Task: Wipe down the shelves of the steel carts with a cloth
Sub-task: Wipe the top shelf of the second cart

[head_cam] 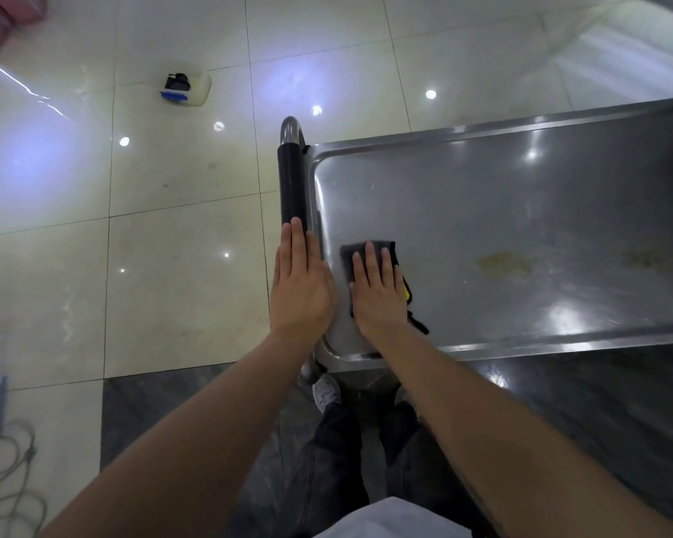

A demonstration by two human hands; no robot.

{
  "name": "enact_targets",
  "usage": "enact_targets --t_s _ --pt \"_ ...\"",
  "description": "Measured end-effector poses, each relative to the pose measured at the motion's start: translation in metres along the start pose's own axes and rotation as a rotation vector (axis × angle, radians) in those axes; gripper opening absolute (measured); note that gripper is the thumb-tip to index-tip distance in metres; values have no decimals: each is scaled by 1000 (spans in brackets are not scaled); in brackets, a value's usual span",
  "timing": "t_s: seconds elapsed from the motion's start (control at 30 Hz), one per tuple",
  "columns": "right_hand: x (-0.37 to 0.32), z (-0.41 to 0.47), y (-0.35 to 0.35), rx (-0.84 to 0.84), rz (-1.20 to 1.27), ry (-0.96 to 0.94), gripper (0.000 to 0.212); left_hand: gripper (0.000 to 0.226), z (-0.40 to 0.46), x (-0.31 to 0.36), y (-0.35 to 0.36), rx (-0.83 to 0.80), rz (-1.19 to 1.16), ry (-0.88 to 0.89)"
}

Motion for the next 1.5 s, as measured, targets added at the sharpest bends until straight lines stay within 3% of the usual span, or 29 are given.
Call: enact_targets --t_s 0.3,0.63,0.8,0.9,1.03,1.17,1.5 --pt "37 32 -22 -3 -11 45 59 57 -2 2 -3 -28 -3 -36" --pt "28 -97 13 -21 -54 -17 60 61 -3 5 -7 -50 69 18" --pt "62 -116 8 -73 -78 -63 59 61 -11 11 -8 -126 236 -27" --pt "82 -120 3 -76 -87 -26 59 64 -23 30 -5 -158 297 68" --pt "77 -91 -9 -97 -63 -5 57 67 -60 63 19 -318 298 242" --pt "80 -30 -28 -111 -39 -5 61 66 -95 76 42 -445 192 253" --pt "108 31 -56 -91 -35 -51 59 53 -132 93 81 -412 39 131"
Point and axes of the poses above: each hand's wrist, its own z-axis towards the middle knuckle, its own y-axis out of the palm, x = y × z, the point moved 4 cm from there along z, towards the middle knuckle, and after that the axes turned 2 degrees about -y, right-handed, at the moved point
